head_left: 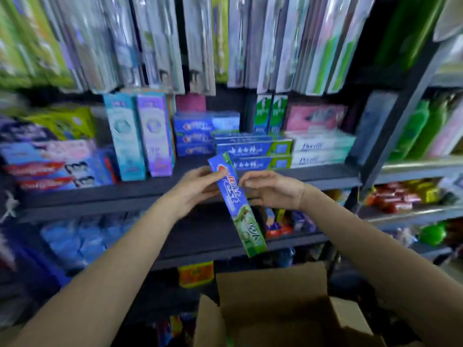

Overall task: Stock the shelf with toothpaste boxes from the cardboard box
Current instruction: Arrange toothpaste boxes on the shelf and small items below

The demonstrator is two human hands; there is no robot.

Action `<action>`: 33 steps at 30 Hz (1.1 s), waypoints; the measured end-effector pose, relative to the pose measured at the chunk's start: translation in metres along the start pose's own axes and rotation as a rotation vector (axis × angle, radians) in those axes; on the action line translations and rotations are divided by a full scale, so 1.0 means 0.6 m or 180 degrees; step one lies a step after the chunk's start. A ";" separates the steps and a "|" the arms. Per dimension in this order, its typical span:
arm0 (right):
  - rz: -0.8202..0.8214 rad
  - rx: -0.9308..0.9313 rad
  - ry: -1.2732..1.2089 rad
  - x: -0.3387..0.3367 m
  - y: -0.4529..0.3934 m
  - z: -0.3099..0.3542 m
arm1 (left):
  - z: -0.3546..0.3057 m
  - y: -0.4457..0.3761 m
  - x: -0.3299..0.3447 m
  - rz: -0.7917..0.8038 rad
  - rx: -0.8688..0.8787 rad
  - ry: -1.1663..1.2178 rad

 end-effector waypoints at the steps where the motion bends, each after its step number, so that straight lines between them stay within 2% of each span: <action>1: -0.0208 -0.0077 0.0183 -0.002 -0.004 0.023 | -0.025 -0.002 -0.011 -0.0135 0.0161 -0.0054; 4: -0.0940 -0.0385 0.1808 -0.014 -0.017 0.089 | -0.065 -0.006 -0.032 -0.0438 0.0431 0.0024; 6: -0.1035 -0.0422 0.2768 -0.008 -0.035 0.123 | -0.079 -0.012 -0.042 -0.0625 0.0558 0.0345; 8: -0.0932 -0.0341 0.3255 0.001 -0.050 0.145 | -0.094 -0.017 -0.048 -0.0748 0.0669 0.0695; 12: -0.1003 -0.0453 0.3568 0.010 -0.067 0.226 | -0.129 -0.030 -0.061 -0.0790 0.0825 0.1262; 15: -0.1251 -0.0963 0.4700 0.004 -0.097 0.305 | -0.133 -0.048 -0.088 -0.1039 0.0832 0.1054; 18: -0.1373 -0.1122 0.5611 -0.006 -0.152 0.326 | -0.101 -0.064 -0.137 -0.1541 0.0592 0.0908; 23: -0.1272 -0.1137 0.5626 -0.023 -0.257 0.302 | -0.054 -0.098 -0.170 -0.1668 0.0239 0.0518; 33: -0.0844 -0.0827 0.5817 -0.062 -0.363 0.222 | -0.046 -0.159 -0.160 -0.1742 0.0163 0.0133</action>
Point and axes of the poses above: each hand's wrist, its own y-axis away from the middle knuckle, its own x-axis out of the palm, z = x × y, the point moved 8 cm from there along -y, towards the middle knuckle, and after that the axes turned 4 degrees about -z, right-handed, at the moved point
